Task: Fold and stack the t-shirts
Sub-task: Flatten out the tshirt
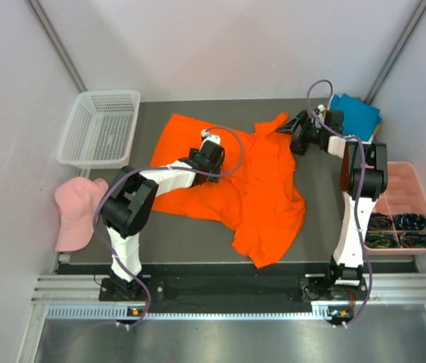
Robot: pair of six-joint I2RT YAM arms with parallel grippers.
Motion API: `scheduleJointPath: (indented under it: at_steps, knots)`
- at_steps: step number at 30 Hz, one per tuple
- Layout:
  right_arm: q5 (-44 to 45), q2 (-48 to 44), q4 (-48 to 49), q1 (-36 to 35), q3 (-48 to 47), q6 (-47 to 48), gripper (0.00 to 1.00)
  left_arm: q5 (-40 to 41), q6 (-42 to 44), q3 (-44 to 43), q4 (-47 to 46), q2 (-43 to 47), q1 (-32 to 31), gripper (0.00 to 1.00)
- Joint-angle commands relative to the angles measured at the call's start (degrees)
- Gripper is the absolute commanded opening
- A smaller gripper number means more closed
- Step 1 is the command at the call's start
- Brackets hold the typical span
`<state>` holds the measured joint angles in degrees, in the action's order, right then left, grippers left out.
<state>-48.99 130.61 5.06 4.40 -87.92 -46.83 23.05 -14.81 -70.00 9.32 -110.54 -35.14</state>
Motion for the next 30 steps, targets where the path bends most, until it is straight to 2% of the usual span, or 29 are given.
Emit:
scheduleJointPath:
  at_steps: [1,6,9,20,30]
  knots:
    - [-6.5,2.0,12.1,0.1,-0.1,-7.6,0.99,0.6,0.2,-0.4,-0.2,0.9,0.3,0.71]
    - [-10.4,2.5,29.5,0.3,2.5,-19.5,0.99,0.5,0.2,-0.3,-0.1,0.9,0.7,0.71]
    - [-11.2,2.5,36.1,0.6,3.3,-24.3,0.99,0.5,0.3,-0.4,0.0,0.9,0.8,0.71]
    - [-10.7,0.1,35.9,2.0,2.8,-23.8,0.99,0.4,0.2,-0.7,0.3,0.4,0.9,0.70]
    - [-11.4,-0.4,44.5,4.8,3.9,-30.5,0.99,0.1,0.1,-1.2,0.4,-0.1,0.9,0.70]
